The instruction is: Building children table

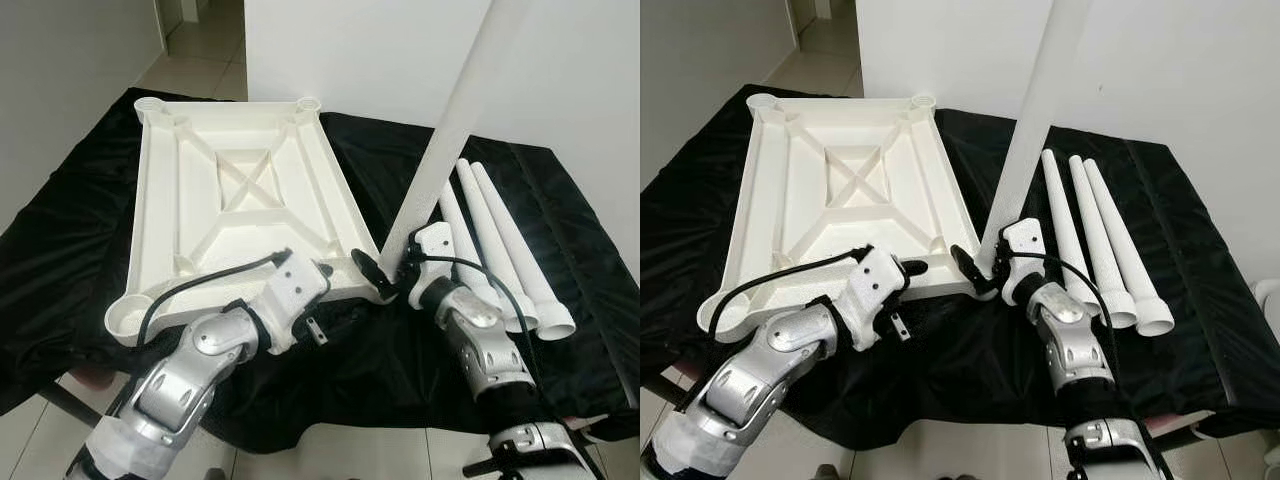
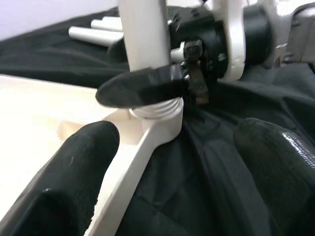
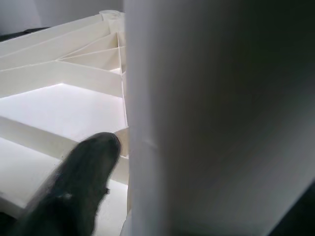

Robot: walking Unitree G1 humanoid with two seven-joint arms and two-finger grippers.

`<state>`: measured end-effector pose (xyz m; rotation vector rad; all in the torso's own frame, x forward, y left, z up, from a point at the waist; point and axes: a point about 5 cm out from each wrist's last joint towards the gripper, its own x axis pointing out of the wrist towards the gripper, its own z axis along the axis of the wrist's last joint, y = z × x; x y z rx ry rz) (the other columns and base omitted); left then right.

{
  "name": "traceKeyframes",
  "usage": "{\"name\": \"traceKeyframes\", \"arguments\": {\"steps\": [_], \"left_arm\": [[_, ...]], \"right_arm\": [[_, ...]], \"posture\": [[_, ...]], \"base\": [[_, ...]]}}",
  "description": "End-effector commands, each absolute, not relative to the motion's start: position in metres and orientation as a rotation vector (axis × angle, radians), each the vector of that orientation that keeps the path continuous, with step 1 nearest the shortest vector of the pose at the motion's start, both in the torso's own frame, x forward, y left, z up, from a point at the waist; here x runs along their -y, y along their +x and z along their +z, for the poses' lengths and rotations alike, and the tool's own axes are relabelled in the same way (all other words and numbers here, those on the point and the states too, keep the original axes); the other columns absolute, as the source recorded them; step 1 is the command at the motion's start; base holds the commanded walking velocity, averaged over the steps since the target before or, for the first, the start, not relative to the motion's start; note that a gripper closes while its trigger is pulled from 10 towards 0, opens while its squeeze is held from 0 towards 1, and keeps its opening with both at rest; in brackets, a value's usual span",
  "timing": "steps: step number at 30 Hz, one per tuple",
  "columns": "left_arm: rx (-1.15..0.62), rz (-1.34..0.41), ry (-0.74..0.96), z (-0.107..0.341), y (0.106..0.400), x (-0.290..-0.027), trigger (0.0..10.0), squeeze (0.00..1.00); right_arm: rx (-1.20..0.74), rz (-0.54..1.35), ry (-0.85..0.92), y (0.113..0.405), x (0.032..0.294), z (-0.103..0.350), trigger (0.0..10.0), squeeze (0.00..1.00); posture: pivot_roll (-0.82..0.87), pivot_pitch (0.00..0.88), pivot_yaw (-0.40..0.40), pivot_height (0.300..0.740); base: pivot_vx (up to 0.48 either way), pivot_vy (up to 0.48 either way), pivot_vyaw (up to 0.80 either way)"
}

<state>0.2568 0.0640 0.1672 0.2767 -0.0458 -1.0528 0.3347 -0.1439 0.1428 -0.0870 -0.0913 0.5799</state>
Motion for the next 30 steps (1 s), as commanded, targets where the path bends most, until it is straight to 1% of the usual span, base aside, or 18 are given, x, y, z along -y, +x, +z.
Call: {"name": "traceKeyframes", "arguments": {"steps": [1, 2, 3, 4, 12, 13, 21, 23, 29, 30], "left_arm": [[0.040, -1.082, 0.290, 0.164, 0.256, -0.062, 10.0, 0.00], [0.040, -1.082, 0.290, 0.164, 0.256, -0.062, 10.0, 0.00], [0.045, -1.070, 0.295, 0.164, 0.258, -0.062, 10.0, 0.00], [0.048, -1.064, 0.297, 0.165, 0.258, -0.063, 10.0, 0.00], [0.057, -1.052, 0.296, 0.167, 0.261, -0.064, 10.0, 0.00], [0.059, -1.052, 0.298, 0.166, 0.261, -0.064, 10.0, 0.00], [0.064, -1.040, 0.298, 0.166, 0.262, -0.064, 10.0, 0.00], [0.062, -1.040, 0.296, 0.165, 0.262, -0.064, 10.0, 0.00], [0.062, -1.039, 0.296, 0.165, 0.261, -0.064, 10.0, 0.00], [0.063, -1.038, 0.298, 0.165, 0.261, -0.065, 10.0, 0.00]], "right_arm": [[0.077, 0.592, -0.107, 0.338, 0.143, 0.140, 4.9, 0.00], [0.077, 0.592, -0.107, 0.338, 0.143, 0.140, 4.9, 0.00], [0.071, 0.592, -0.101, 0.339, 0.144, 0.138, 1.3, 0.00], [0.067, 0.591, -0.099, 0.339, 0.144, 0.137, 0.0, 0.00], [0.041, 0.571, -0.090, 0.340, 0.149, 0.131, 0.0, 0.00], [0.040, 0.570, -0.089, 0.340, 0.150, 0.130, 10.0, 0.00], [0.030, 0.486, -0.049, 0.338, 0.146, 0.132, 10.0, 0.00], [0.042, 0.419, -0.047, 0.336, 0.144, 0.132, 10.0, 0.00], [0.056, 0.320, -0.042, 0.335, 0.141, 0.133, 10.0, 0.00], [0.056, 0.268, -0.036, 0.333, 0.138, 0.133, 10.0, 0.00]], "posture": [[0.07, 0.068, -0.073, 0.740], [0.07, 0.068, -0.073, 0.740], [0.07, 0.070, -0.074, 0.740], [0.07, 0.070, -0.074, 0.740], [0.07, 0.074, -0.072, 0.740], [0.07, 0.074, -0.072, 0.740], [0.06, 0.086, -0.074, 0.740], [0.06, 0.092, -0.077, 0.740], [0.06, 0.097, -0.075, 0.740], [0.07, 0.096, -0.077, 0.740]], "base": [[0.000, 0.000, 0.00], [0.000, 0.000, 0.00], [0.000, 0.000, 0.00], [0.000, 0.000, 0.00], [0.000, 0.000, 0.00], [0.000, 0.000, 0.00], [0.000, 0.000, 0.00], [0.000, 0.000, 0.00], [0.000, 0.000, 0.00], [0.000, 0.000, 0.00]]}}
